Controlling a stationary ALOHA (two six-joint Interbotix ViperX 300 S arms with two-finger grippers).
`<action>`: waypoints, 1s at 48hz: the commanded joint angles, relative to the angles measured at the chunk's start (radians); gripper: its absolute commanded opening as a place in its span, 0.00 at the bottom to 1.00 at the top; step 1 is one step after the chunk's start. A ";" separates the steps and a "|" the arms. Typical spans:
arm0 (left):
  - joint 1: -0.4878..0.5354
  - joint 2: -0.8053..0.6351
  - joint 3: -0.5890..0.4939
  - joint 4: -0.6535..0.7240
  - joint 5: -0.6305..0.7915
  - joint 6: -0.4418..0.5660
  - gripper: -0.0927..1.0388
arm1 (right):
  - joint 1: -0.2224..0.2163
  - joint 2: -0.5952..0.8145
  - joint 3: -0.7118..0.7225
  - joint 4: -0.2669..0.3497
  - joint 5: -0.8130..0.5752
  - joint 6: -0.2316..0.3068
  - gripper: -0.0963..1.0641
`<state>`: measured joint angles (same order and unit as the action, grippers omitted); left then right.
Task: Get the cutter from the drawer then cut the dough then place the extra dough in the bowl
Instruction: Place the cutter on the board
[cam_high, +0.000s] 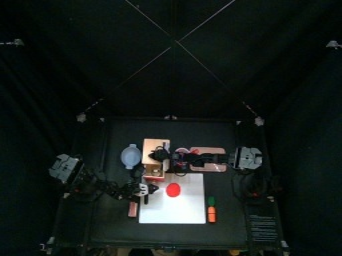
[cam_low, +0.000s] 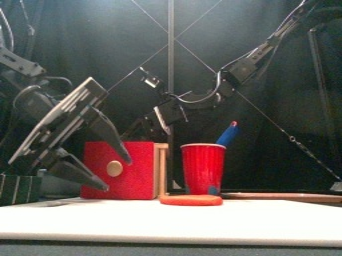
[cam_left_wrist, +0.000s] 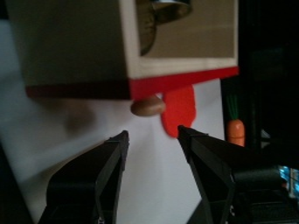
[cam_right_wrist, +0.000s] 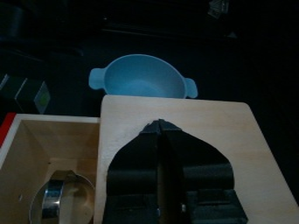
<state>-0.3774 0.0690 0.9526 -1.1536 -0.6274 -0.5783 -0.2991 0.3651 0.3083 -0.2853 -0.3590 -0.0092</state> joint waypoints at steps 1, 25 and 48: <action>-0.026 -0.069 0.008 0.008 -0.002 0.002 0.83 | -0.009 -0.043 -0.015 0.000 -0.002 0.000 0.07; 0.017 -0.321 0.146 0.371 -0.074 0.202 0.82 | 0.043 -0.133 -0.018 0.020 0.101 0.021 0.07; 0.158 -0.428 0.198 0.699 -0.104 0.479 0.81 | 0.140 -0.262 0.000 0.204 0.383 0.018 0.39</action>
<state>-0.2332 -0.3298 1.1536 -0.5077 -0.7179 -0.1273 -0.1703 0.1519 0.3114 -0.1058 0.0230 0.0092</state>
